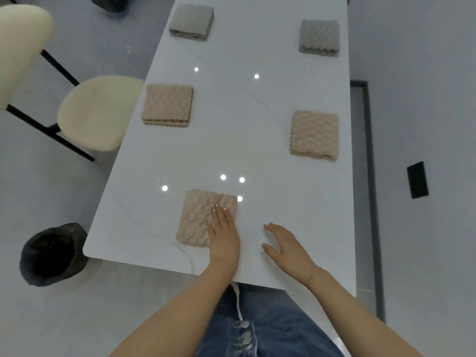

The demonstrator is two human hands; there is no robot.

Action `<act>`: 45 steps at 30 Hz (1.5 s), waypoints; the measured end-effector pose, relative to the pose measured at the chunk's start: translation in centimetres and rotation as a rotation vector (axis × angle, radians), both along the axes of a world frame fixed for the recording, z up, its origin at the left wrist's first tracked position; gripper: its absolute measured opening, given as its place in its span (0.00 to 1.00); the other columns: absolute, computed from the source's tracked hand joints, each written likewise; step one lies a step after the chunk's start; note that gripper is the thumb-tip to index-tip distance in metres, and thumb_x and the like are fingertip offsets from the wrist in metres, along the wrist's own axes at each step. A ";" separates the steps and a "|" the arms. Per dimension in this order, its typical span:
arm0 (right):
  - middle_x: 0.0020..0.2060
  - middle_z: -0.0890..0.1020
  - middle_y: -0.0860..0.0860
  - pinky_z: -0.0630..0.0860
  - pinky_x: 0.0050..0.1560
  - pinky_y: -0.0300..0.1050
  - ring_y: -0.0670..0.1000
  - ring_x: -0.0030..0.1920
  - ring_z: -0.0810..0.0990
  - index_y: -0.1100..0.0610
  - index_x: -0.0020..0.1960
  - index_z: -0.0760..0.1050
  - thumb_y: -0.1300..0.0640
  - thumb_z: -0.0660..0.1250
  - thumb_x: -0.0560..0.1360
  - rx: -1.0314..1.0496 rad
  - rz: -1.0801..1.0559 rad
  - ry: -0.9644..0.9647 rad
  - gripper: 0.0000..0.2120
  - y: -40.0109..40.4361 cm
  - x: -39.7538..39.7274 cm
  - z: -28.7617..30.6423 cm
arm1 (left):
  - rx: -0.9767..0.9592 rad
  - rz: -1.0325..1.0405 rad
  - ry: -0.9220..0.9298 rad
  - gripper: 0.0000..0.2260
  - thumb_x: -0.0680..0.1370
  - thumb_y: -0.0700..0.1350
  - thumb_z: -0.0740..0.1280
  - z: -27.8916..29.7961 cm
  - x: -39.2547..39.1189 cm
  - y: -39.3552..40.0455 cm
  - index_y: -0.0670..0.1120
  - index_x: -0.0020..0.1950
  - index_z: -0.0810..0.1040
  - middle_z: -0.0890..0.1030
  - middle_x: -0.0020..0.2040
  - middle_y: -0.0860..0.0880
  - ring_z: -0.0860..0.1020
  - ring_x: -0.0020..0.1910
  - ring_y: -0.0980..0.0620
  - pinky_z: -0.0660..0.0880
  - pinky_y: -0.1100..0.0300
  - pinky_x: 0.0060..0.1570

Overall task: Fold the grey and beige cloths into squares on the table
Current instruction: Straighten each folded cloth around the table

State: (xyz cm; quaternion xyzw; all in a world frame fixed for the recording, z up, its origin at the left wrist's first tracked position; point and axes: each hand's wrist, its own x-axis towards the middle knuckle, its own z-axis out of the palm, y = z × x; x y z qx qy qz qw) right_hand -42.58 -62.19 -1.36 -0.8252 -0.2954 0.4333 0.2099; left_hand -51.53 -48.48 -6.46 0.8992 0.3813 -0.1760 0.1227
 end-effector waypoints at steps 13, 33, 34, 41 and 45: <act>0.65 0.76 0.47 0.69 0.67 0.48 0.48 0.65 0.73 0.49 0.69 0.68 0.40 0.62 0.76 0.204 -0.735 0.715 0.24 3.5 -4.1 0.0 | -1.423 0.712 -0.767 0.16 0.78 0.31 0.57 11.1 -4.8 8.4 0.42 0.60 0.77 0.83 0.54 0.44 0.81 0.55 0.46 0.79 0.58 0.52; 0.54 0.80 0.54 0.77 0.58 0.49 0.53 0.55 0.78 0.59 0.60 0.74 0.53 0.73 0.72 0.155 -0.861 0.261 0.20 6.9 -5.2 -3.9 | -0.790 0.568 -0.479 0.08 0.78 0.43 0.66 1.7 -7.4 7.7 0.45 0.56 0.75 0.77 0.44 0.56 0.74 0.41 0.63 0.70 0.76 0.36; 0.52 0.79 0.54 0.77 0.55 0.44 0.53 0.53 0.78 0.60 0.59 0.74 0.52 0.73 0.72 0.129 -0.840 0.226 0.20 6.7 -5.2 -4.3 | -0.767 0.572 -0.491 0.07 0.78 0.42 0.66 1.6 -7.3 7.5 0.45 0.56 0.75 0.77 0.43 0.56 0.74 0.41 0.63 0.70 0.77 0.35; 0.38 0.72 0.44 0.65 0.36 0.34 0.43 0.38 0.71 0.55 0.50 0.69 0.44 0.68 0.74 0.056 -0.687 0.058 0.16 7.1 -5.0 -4.7 | -0.633 0.572 -0.542 0.09 0.78 0.47 0.66 1.0 -7.3 7.0 0.46 0.57 0.74 0.78 0.48 0.51 0.76 0.44 0.57 0.69 0.69 0.39; 0.44 0.76 0.47 0.70 0.39 0.38 0.46 0.44 0.75 0.53 0.55 0.69 0.44 0.63 0.76 0.029 -0.675 0.034 0.15 7.1 -4.5 -4.2 | -0.564 0.550 -0.602 0.15 0.78 0.49 0.67 1.1 -7.3 7.2 0.46 0.62 0.71 0.74 0.54 0.52 0.74 0.50 0.54 0.71 0.63 0.50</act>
